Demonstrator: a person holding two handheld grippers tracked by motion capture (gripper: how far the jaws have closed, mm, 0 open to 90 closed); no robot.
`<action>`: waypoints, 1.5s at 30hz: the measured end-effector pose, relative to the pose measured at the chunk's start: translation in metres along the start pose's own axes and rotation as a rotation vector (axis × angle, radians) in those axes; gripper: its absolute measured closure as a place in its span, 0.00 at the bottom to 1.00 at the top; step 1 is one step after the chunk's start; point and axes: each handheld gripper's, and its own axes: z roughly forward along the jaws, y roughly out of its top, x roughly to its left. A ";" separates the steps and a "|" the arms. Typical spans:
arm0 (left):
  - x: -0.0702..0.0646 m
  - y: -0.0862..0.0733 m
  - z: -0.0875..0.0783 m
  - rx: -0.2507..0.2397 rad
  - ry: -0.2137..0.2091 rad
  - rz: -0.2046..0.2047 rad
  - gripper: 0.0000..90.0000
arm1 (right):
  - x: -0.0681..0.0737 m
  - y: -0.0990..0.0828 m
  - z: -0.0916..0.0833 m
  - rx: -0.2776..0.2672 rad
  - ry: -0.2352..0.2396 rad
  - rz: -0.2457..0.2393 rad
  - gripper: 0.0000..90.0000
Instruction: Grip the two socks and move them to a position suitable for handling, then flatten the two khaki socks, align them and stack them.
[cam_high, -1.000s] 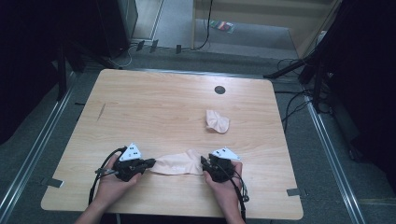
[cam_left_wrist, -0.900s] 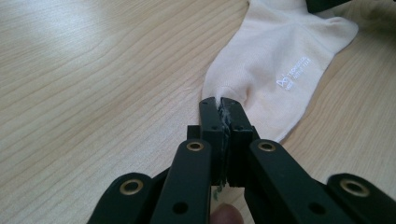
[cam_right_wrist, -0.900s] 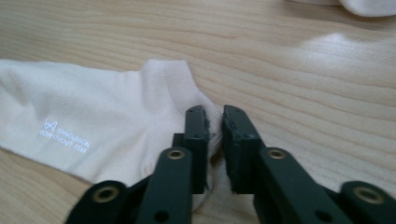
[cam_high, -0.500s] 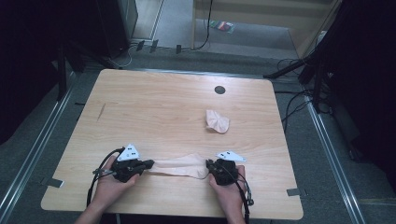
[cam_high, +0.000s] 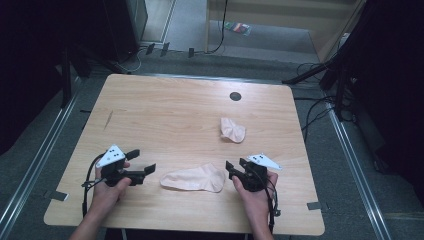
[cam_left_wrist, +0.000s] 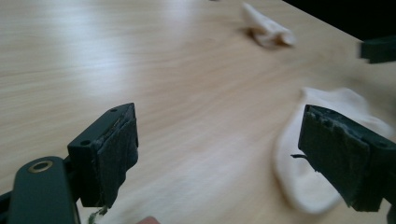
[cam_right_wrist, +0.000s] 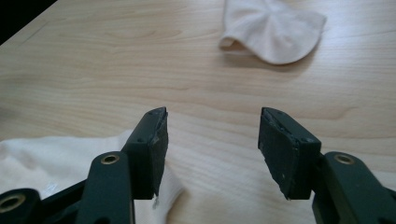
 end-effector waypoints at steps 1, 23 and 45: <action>0.006 0.000 -0.002 -0.010 0.026 -0.016 0.14 | -0.003 0.002 0.000 -0.005 -0.006 0.001 0.47; 0.035 -0.012 0.000 -0.081 0.216 -0.144 0.15 | -0.066 0.062 0.050 -0.024 -0.146 0.100 0.55; 0.033 -0.012 0.001 -0.074 0.228 -0.140 0.15 | -0.060 0.076 0.104 0.035 -0.136 0.084 1.00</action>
